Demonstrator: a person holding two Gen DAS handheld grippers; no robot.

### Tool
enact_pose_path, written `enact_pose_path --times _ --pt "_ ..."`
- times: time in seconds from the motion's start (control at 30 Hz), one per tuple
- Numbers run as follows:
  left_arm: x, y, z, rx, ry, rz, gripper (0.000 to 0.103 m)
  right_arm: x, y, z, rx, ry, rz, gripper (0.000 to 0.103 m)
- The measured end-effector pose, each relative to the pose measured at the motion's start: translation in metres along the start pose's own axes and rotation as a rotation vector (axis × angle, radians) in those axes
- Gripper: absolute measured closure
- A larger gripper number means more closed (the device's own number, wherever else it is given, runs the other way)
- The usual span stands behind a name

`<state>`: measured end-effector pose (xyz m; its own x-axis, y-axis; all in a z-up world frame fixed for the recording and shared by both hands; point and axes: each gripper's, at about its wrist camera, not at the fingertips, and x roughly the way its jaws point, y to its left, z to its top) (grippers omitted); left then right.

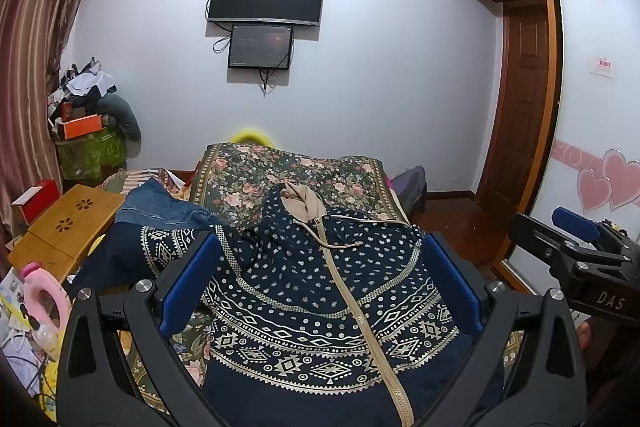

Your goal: Fold large clothes

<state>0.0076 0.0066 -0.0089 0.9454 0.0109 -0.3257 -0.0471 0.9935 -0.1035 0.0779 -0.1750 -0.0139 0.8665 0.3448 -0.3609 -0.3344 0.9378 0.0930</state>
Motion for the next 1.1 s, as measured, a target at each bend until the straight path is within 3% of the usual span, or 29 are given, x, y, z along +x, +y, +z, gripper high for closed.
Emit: enact_pose_path --times 1.1 --pt "0.017 0.016 0.004 -0.029 0.008 0.016 0.002 0.015 -0.001 0.005 -0.009 0.030 -0.012 0.000"
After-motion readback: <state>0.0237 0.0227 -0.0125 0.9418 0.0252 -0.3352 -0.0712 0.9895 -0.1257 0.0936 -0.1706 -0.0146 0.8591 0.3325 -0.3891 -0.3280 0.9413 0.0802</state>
